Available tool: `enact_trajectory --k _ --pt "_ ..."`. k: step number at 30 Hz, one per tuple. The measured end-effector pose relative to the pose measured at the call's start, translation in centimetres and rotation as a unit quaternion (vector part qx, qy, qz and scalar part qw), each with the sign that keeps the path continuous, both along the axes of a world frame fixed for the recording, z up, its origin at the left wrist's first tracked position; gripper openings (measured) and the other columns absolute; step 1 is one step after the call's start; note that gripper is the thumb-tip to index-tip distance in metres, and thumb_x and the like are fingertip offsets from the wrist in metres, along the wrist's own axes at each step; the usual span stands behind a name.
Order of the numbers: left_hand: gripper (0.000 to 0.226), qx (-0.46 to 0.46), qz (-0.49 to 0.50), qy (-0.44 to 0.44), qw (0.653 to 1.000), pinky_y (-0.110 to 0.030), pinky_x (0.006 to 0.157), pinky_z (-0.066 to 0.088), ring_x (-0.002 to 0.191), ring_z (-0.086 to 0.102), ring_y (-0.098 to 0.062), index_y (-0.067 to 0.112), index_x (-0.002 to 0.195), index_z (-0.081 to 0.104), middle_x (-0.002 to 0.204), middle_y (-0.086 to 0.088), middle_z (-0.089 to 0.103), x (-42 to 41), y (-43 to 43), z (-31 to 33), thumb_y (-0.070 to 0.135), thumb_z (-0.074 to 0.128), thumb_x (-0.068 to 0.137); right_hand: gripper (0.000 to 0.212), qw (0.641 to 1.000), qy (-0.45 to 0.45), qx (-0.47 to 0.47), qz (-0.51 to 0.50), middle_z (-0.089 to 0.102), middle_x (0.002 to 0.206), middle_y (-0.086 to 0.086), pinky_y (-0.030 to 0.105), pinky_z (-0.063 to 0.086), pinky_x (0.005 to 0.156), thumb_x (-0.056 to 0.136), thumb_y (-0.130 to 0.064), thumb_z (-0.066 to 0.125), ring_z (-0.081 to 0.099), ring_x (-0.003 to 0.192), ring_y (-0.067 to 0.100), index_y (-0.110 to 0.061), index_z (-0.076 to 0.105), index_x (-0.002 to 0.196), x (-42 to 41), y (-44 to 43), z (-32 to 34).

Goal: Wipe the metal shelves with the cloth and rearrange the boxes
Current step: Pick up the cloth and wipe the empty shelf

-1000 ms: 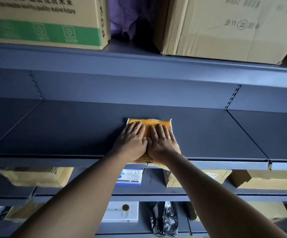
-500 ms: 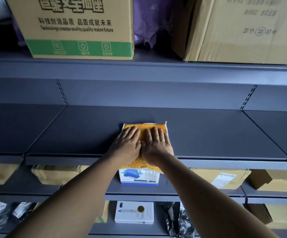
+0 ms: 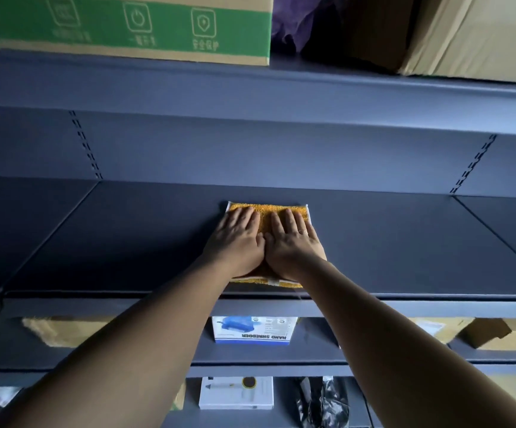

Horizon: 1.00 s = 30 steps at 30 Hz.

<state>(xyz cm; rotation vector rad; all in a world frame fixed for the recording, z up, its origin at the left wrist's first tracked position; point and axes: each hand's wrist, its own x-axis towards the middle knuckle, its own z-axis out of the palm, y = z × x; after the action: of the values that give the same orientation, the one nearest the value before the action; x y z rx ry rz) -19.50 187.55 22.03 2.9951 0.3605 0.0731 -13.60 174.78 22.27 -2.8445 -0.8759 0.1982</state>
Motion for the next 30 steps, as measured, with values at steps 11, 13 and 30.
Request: enact_trajectory --k 11,13,30 --pt "0.061 -0.012 0.009 0.018 1.0 -0.038 0.126 -0.003 0.156 -0.006 -0.017 0.019 0.162 0.002 0.17 0.001 -0.004 6.8 3.1 0.4 0.041 0.014 0.107 0.066 1.0 -0.005 -0.002 0.01 -0.01 0.17 0.008 0.041 -0.008 0.126 0.106 -0.051 0.012 -0.013 0.157 0.023 -0.022 0.0 0.163 7.0 3.2 0.0" --pt "0.06 -0.016 0.009 0.021 1.0 -0.038 0.126 -0.003 0.156 -0.006 -0.016 0.019 0.162 0.002 0.17 0.002 -0.004 7.5 3.4 0.4 0.041 0.014 0.107 0.066 1.0 -0.005 -0.008 0.01 -0.01 0.17 0.008 0.041 -0.008 0.126 0.106 -0.051 0.012 -0.012 0.157 0.023 -0.022 0.0 0.163 7.7 3.6 0.1" --pt "0.056 -0.022 -0.017 0.007 1.0 -0.036 0.126 -0.002 0.156 -0.001 -0.013 0.021 0.162 0.008 0.17 0.006 0.002 5.8 8.9 0.3 0.037 0.016 0.109 0.069 1.0 -0.002 -0.005 -0.012 -0.009 0.169 0.016 0.048 -0.008 0.125 0.106 -0.05 0.013 -0.01 0.157 0.031 -0.015 0.0 0.163 5.6 8.9 0.4"
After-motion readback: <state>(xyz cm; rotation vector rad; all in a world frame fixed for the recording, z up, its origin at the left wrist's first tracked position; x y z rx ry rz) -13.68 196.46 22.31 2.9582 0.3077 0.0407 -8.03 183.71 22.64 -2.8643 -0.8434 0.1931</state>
